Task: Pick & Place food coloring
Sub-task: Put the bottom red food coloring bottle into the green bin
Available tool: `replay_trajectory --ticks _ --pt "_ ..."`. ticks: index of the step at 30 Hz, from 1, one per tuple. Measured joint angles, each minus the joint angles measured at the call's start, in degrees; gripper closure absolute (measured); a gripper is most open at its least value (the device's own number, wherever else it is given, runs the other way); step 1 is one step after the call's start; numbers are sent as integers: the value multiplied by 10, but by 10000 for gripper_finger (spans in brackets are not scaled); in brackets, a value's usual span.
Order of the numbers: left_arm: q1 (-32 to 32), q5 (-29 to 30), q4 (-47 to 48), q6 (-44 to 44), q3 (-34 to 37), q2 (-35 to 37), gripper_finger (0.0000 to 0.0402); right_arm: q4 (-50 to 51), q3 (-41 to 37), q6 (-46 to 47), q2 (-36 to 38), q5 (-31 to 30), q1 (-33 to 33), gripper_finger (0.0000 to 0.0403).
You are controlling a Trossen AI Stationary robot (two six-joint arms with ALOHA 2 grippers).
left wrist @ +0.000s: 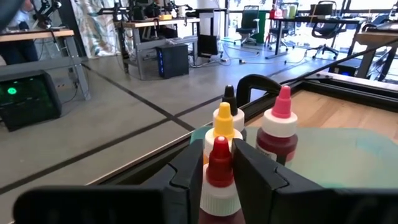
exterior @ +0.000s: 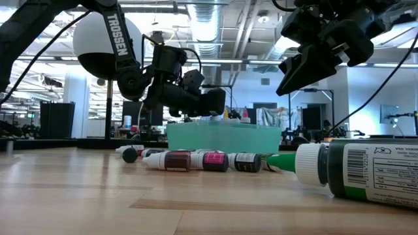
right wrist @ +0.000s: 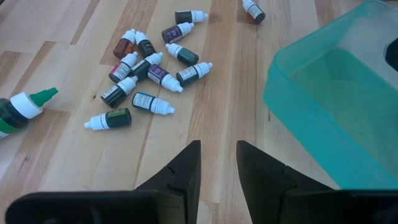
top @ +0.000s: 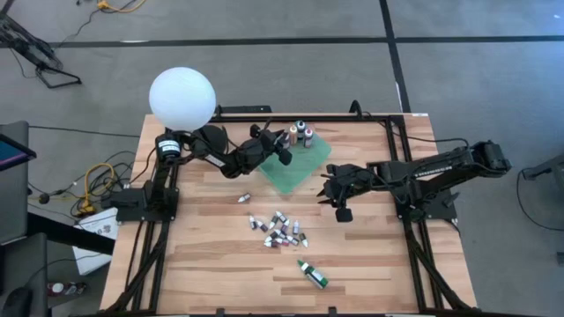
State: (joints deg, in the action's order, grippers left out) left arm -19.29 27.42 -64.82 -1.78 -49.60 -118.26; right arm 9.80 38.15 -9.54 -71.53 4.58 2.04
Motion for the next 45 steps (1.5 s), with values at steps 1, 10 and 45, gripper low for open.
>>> replay_trajectory --ticks 1,10,45 --pt "0 0 0 0 0 0 320 0 0 0 0 0 0 307" --pt "2 -15 -8 0 0 0 307 0 0 0 0 0 0 307" --pt "14 -16 -24 13 0 1 246 0 0 0 0 0 0 307"
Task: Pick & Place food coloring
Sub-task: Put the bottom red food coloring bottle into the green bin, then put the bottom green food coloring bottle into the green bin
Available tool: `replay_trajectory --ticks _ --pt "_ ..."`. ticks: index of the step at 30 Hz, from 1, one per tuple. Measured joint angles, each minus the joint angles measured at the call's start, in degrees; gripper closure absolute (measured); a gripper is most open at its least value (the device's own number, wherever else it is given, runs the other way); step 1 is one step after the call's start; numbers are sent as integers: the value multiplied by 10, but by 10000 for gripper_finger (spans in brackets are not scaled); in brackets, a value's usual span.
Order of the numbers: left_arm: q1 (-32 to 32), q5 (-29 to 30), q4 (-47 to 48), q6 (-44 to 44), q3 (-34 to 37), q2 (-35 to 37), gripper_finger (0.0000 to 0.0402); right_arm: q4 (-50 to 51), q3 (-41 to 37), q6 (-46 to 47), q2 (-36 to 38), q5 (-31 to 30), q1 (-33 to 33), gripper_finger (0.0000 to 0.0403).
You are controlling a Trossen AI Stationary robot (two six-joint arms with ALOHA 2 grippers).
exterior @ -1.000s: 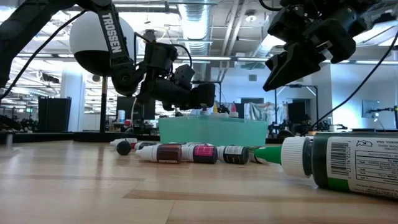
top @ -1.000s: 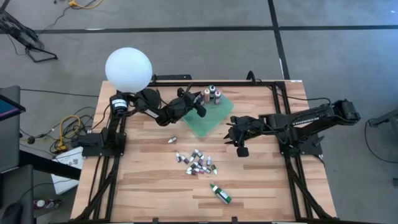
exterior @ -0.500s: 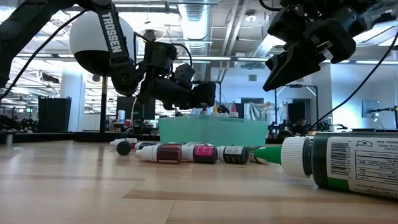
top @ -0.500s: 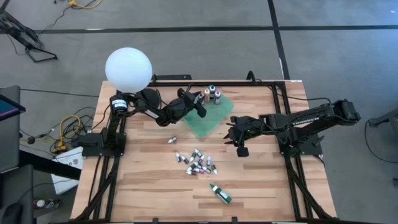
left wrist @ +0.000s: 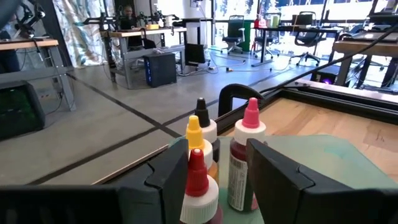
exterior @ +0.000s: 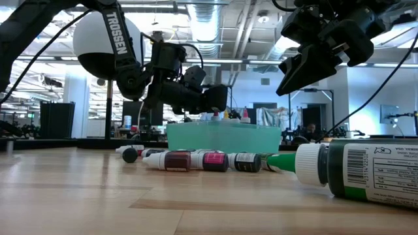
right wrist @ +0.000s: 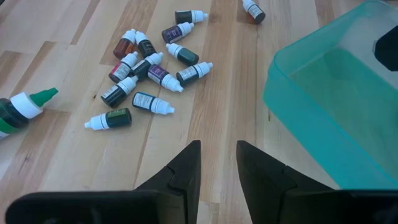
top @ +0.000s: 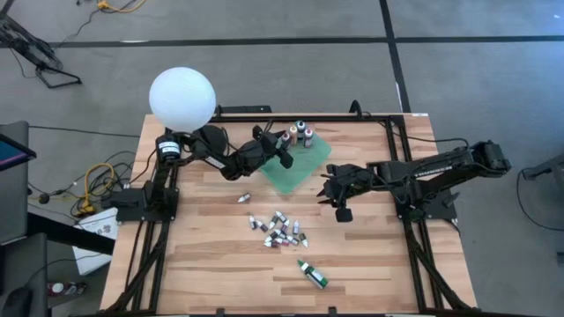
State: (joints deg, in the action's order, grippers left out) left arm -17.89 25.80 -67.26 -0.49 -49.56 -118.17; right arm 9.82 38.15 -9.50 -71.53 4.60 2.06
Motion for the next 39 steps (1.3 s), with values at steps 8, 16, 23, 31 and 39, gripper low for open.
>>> replay_trajectory --ticks 8,16,23,31,39 --pt "0 1 10 8 1 26 245 0 0 0 0 0 0 307" --pt "8 4 52 36 1 77 245 0 0 0 0 1 0 307" --pt "36 4 102 86 1 151 245 0 0 0 0 1 0 307" --pt "104 -7 265 158 0 272 245 0 0 5 0 1 1 307" --pt "188 0 509 147 0 391 246 -2 0 26 0 1 2 307"
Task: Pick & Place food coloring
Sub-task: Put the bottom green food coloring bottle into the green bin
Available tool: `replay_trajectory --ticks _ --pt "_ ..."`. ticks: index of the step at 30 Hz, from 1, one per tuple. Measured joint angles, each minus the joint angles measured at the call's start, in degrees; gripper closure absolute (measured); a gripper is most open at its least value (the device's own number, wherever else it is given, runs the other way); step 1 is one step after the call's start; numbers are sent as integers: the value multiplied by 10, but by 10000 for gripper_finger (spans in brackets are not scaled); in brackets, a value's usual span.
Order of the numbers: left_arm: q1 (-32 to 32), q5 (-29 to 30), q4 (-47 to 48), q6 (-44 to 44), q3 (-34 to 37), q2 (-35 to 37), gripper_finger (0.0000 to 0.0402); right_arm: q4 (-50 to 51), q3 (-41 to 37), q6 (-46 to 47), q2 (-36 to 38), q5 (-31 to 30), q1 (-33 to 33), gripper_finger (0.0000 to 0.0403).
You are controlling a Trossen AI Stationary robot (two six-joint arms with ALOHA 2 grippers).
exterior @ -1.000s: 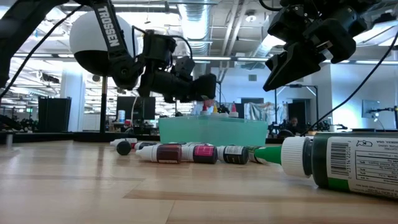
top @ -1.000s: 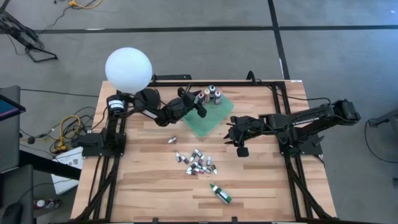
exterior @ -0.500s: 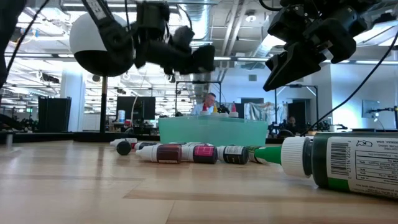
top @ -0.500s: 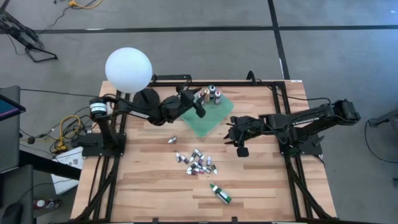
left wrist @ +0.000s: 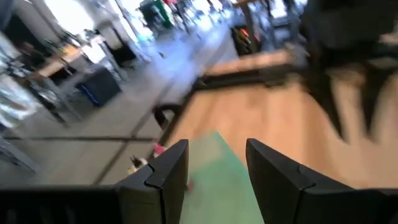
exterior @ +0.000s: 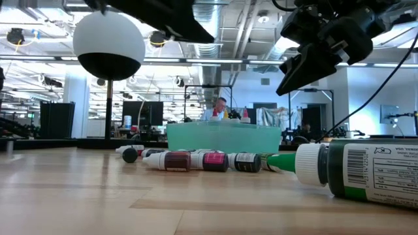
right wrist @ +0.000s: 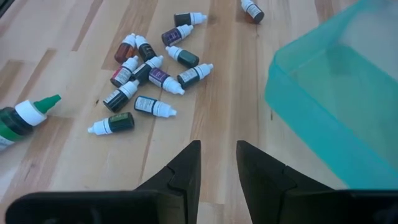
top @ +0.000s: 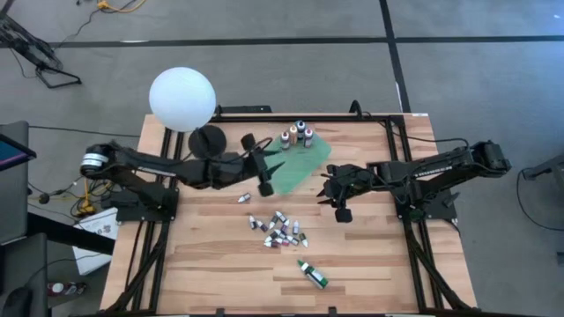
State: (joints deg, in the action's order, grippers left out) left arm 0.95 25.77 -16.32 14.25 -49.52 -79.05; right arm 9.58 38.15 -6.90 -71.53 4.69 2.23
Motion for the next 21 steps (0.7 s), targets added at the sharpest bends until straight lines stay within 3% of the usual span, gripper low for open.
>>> replay_trajectory --ticks 4,13,21 --pt "53 0 83 -35 6 37 246 -2 0 20 0 0 7 307" --pt "176 60 38 -69 109 114 246 -24 0 43 0 0 33 307" --pt "256 82 7 -121 183 173 246 -37 0 154 0 0 56 307"
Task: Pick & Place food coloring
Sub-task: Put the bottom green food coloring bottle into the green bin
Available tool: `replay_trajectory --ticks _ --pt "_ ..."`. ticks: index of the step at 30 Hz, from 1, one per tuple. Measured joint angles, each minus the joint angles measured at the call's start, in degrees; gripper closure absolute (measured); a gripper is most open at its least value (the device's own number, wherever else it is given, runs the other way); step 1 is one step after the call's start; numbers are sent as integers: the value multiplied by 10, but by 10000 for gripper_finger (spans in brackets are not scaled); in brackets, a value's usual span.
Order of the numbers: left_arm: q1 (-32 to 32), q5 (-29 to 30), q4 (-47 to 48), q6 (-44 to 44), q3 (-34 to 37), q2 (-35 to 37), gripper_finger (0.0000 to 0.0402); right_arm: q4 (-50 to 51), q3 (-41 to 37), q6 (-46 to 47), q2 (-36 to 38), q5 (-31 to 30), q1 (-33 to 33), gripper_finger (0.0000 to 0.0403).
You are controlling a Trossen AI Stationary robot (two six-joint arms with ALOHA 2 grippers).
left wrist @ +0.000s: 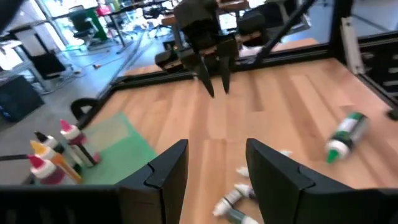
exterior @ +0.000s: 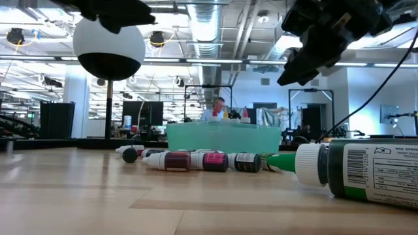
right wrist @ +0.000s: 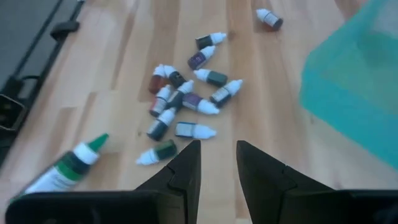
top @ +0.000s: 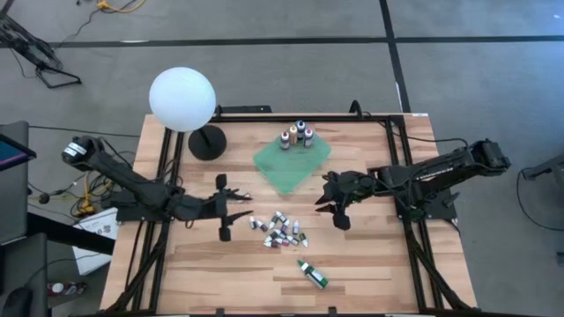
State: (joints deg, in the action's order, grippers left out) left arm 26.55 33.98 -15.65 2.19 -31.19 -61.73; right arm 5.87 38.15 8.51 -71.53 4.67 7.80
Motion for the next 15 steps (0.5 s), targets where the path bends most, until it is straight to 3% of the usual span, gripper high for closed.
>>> replay_trajectory --ticks 9,15 --pt "48 -3 -23 -9 26 2 246 -35 0 112 0 -4 94 307" --pt "65 -7 -21 -9 26 2 246 -75 0 167 -3 -45 148 307"
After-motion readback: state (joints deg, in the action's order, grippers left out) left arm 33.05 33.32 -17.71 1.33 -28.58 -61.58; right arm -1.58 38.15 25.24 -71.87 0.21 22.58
